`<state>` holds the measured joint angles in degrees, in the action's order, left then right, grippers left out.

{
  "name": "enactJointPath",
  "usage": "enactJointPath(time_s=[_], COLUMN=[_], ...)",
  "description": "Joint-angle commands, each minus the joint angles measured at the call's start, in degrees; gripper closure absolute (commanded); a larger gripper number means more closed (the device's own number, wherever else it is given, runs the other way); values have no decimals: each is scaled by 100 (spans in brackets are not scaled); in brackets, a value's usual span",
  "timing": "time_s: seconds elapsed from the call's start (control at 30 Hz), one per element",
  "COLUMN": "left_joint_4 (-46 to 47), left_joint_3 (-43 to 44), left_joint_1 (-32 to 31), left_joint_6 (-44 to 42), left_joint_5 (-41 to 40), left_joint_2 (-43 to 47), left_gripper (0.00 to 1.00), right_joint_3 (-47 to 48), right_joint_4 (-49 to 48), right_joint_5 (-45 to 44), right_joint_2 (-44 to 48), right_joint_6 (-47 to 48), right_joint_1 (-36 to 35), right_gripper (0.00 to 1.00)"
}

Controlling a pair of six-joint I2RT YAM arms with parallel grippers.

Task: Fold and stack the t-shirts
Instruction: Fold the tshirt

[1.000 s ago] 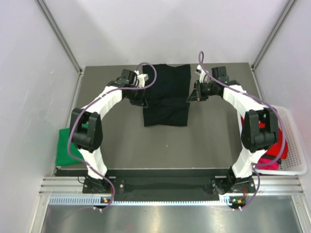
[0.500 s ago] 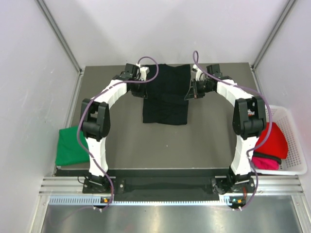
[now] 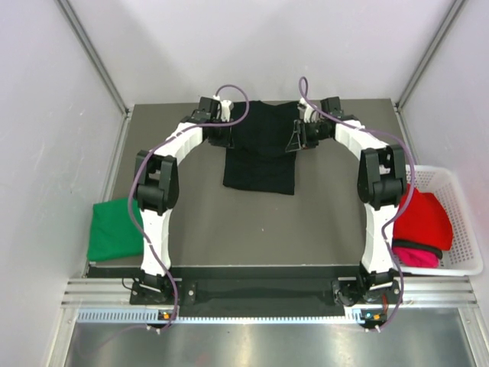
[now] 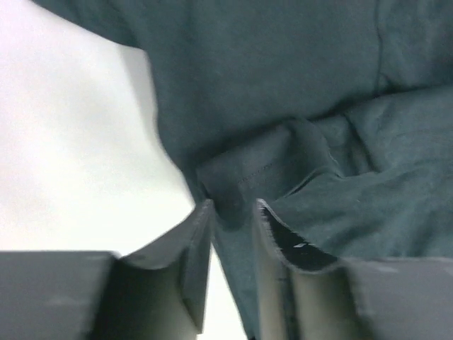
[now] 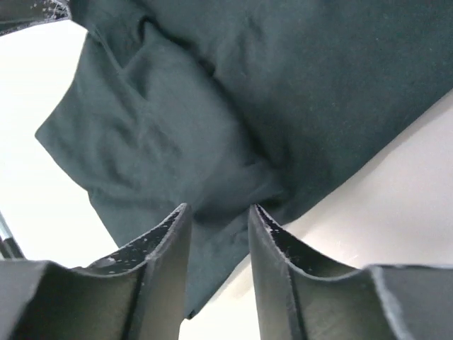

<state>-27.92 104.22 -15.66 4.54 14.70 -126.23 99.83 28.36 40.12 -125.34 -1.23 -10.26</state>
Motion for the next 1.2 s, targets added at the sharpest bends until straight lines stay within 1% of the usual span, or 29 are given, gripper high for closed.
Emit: enactJointPath(time_s=[0.0,0.03,0.07,0.1,0.13,0.17,0.2,0.23,0.27,0.3,0.33,0.37,0.4,0.43,0.47,0.53,0.63,0.73,1.03,1.17], left_joint_4=[270,218,208,200,139,68,-37,-316,-589,-853,-1456,-1679,-1751,-1682,-1342,-1224,-1128,-1163,-1092,-1136], left_joint_3=[230,195,12,-112,-235,-462,-551,-674,-684,-675,-667,-736,-902,-1469,-1754,-2072,-2231,-2126,-1977,-1766], left_joint_1=[54,63,81,98,194,256,326,475,537,660,713,757,801,880,924,942,942,942,942,942], left_joint_6=[153,136,144,170,197,284,346,416,582,644,715,811,847,865,943,1040,1120,1163,1252,1234], left_joint_5=[-450,-511,-729,-792,-758,-523,-294,-101,75,599,891,1277,1864,2122,2299,2650,2740,2828,2828,2846], left_joint_2=[449,599,957,1143,1310,1634,1759,1847,1900,1857,1770,1534,1471,1470,1540,1436,1172,917,381,143], left_gripper=[64,62,53,49,47,42,40,39,38,38,38,38,39,39,38,36,32,30,29,31], right_joint_3=[344,318,265,100,-6,-129,-453,-656,-1067,-1254,-1438,-1727,-1843,-1958,-2133,-2266,-2398,-2319,-2196,-2275], right_joint_4=[-85,-33,-24,11,47,108,239,292,354,511,600,696,854,873,864,663,390,477,714,706], right_joint_5=[127,163,215,416,514,619,820,927,1058,1373,1515,1673,1962,2095,2201,2368,2624,2563,2167,1948], right_joint_2=[220,429,544,815,957,1098,1360,1476,1573,1678,1697,1680,1601,1539,1487,1311,1117,1020,616,555], right_joint_6=[282,256,160,159,159,159,-7,-26,-130,-140,-184,-193,-193,-210,-271,-368,-702,-642,-510,-474], right_joint_1=[94,138,191,313,384,489,534,569,621,648,640,639,639,639,631,631,613,534,121,51], right_gripper=[61,59,57,54,51,51,51,51,50,50,50,49,48,46,44,41,40,37,35,35])
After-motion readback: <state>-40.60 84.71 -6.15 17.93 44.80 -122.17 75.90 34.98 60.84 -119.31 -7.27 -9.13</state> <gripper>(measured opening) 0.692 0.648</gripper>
